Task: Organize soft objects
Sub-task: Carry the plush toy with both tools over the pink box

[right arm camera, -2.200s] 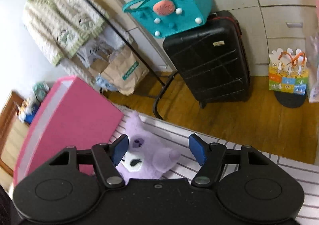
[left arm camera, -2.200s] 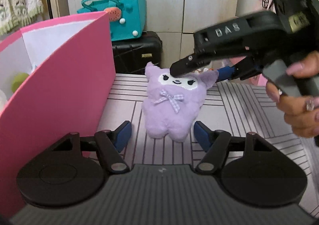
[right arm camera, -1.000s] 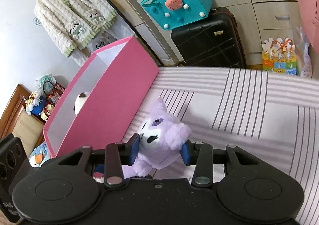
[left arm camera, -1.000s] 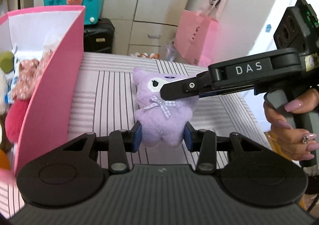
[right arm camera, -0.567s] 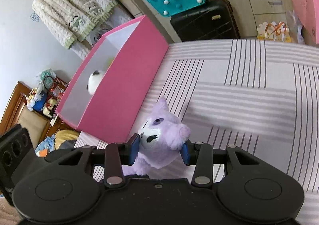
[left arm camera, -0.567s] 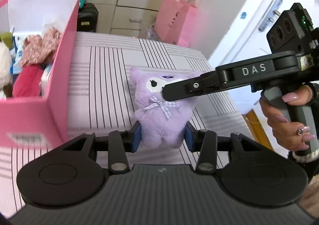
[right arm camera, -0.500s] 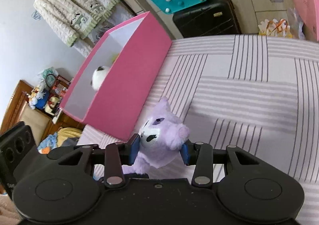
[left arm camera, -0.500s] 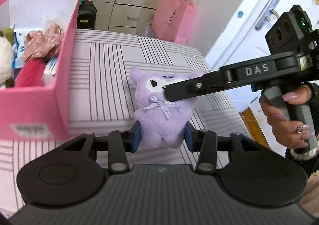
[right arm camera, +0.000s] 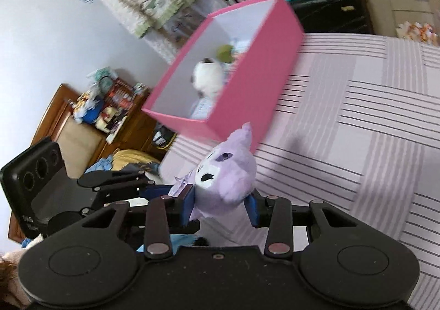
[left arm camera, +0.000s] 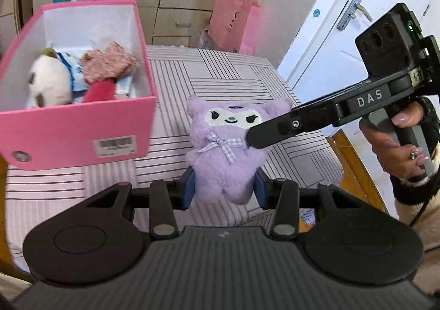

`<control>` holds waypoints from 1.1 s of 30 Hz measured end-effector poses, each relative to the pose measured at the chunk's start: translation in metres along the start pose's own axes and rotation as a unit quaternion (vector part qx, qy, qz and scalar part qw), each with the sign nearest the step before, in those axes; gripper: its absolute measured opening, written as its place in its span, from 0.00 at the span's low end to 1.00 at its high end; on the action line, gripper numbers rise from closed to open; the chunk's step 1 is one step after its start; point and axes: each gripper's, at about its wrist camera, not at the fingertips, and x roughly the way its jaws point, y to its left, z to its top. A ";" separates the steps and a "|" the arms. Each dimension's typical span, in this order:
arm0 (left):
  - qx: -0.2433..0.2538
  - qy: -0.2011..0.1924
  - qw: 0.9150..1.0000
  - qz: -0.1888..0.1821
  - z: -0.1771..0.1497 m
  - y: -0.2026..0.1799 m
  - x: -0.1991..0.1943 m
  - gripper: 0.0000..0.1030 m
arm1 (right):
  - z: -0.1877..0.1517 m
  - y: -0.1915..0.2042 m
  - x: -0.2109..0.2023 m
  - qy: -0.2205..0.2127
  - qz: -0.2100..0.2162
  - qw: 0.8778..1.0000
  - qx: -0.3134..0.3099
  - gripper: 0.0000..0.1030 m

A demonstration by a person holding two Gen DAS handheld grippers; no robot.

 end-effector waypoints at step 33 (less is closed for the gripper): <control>-0.009 -0.106 0.992 0.068 0.102 0.116 -0.008 0.41 | 0.158 0.043 0.071 -0.077 0.008 0.986 -0.151 0.42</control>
